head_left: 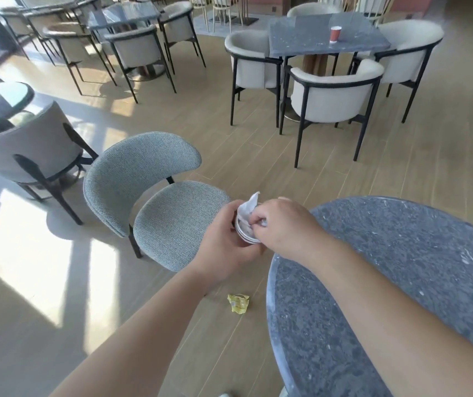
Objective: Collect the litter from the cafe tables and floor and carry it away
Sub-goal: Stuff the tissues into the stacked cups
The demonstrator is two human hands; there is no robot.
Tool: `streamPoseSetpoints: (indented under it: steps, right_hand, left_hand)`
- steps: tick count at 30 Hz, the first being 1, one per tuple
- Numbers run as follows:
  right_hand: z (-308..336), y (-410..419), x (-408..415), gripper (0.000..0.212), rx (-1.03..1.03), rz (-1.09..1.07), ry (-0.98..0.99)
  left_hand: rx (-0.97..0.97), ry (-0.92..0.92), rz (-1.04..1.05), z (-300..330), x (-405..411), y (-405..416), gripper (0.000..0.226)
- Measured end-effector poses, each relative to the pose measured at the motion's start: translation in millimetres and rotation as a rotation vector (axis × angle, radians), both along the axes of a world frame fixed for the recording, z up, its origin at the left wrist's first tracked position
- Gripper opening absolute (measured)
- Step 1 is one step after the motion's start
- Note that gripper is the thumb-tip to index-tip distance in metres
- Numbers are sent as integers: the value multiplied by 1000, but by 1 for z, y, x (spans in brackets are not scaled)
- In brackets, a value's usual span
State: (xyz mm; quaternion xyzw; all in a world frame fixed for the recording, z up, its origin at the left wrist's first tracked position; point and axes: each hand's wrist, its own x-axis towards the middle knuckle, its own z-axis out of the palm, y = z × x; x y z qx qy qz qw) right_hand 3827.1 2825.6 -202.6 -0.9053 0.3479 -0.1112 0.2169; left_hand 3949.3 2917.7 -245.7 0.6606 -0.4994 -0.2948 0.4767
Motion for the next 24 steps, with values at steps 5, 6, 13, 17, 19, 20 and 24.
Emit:
streamPoseSetpoints:
  steps: [5, 6, 13, 17, 19, 20, 24]
  right_hand:
    - [23, 13, 27, 13, -78, 20, 321]
    - [26, 16, 32, 10, -87, 19, 339]
    - [39, 33, 40, 17, 111, -7, 11]
    - [43, 39, 50, 11, 353, -145, -446]
    - [45, 44, 59, 12, 539, -203, -607]
    - [45, 48, 64, 12, 652, -225, -682]
    - [46, 63, 87, 12, 1060, -194, -938]
  left_hand:
    - [-49, -55, 28, 7, 6, 17, 59]
    - [-58, -54, 29, 8, 8, 21, 59]
    - [-72, 40, 72, 8, 45, 45, 60]
    - [-90, 84, 100, 17, 67, 58, 61]
    - [-103, 119, 130, 23, 78, 68, 64]
    - [-112, 148, 150, 25, 85, 74, 65]
    - [-147, 251, 223, 36, 115, 103, 70]
